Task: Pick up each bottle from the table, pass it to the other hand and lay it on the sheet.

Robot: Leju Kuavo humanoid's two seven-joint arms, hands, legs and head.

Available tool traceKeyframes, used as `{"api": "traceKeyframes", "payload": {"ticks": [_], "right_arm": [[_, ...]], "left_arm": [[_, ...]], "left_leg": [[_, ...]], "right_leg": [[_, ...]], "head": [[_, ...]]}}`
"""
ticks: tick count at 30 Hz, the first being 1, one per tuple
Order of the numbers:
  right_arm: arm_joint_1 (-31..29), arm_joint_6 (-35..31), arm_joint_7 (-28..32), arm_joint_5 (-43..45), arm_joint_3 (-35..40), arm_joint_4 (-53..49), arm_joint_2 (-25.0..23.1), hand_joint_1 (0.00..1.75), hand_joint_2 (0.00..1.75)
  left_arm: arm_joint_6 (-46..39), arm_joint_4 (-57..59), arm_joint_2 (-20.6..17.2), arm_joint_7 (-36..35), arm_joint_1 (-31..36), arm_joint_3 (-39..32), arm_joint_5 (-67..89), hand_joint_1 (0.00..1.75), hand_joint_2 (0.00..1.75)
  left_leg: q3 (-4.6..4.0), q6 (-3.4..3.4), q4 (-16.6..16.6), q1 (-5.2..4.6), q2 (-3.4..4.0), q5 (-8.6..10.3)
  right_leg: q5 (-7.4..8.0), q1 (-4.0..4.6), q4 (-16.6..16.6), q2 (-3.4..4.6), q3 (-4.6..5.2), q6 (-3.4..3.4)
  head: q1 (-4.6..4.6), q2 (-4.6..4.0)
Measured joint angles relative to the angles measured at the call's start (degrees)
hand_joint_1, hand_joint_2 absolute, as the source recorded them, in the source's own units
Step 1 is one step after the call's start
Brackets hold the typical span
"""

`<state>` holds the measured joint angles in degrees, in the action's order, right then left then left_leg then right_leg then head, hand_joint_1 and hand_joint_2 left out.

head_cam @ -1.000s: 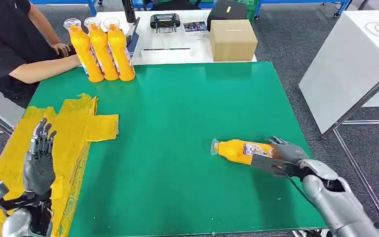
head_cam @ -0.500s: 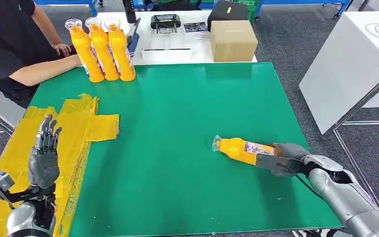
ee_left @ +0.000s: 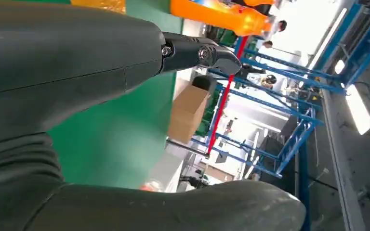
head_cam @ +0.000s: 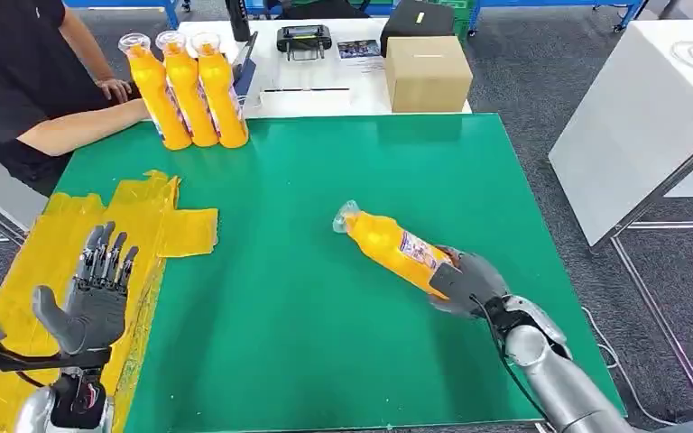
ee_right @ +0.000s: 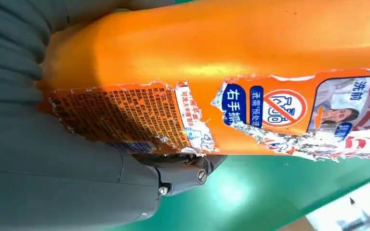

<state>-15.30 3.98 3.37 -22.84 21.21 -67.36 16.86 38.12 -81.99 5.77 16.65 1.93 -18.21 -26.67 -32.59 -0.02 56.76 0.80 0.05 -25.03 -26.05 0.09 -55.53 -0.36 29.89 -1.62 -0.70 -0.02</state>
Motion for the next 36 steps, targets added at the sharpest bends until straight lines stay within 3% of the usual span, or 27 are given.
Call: {"api": "traceKeyframes", "payload": {"ticks": [5,13,25,36], "right_arm": [[1.1,-0.2,1.3,0.9,-2.6,-1.0,-2.5,1.75,1.75],[2.5,-2.6,6.4,4.9,-4.9,-7.0,-13.4,1.75,1.75],[1.1,-4.2,6.8,5.3,8.9,-4.8,-28.4,1.75,1.75],[-1.2,-3.8,6.5,6.6,16.1,3.3,-32.3,1.75,1.75]], "left_arm": [[0.0,0.0,0.0,-0.9,-0.4,0.8,-1.2,0.00,1.75],[-1.6,-2.2,0.0,-4.5,-3.2,6.8,-2.2,0.00,1.75],[-6.7,-3.5,0.9,-6.4,-3.9,20.8,-1.7,0.00,1.75],[-6.8,-2.5,0.9,-6.1,-3.0,23.6,-2.1,0.00,1.75]], "left_leg": [[-0.03,0.01,0.0,-0.07,0.02,0.00],[-0.03,0.00,0.0,-0.07,0.08,0.00],[-0.05,0.00,0.0,-0.03,0.08,0.00],[-0.05,0.00,0.0,-0.04,0.07,0.00]], "right_leg": [[0.00,-0.07,0.0,0.04,0.02,0.00],[0.00,-0.08,0.0,0.10,0.12,0.00],[-0.01,-0.02,-0.1,0.10,0.14,0.01],[0.00,-0.06,-0.1,0.09,0.14,0.01]], "head": [[0.02,0.00],[0.00,0.00],[0.02,0.00],[0.02,0.00]]}}
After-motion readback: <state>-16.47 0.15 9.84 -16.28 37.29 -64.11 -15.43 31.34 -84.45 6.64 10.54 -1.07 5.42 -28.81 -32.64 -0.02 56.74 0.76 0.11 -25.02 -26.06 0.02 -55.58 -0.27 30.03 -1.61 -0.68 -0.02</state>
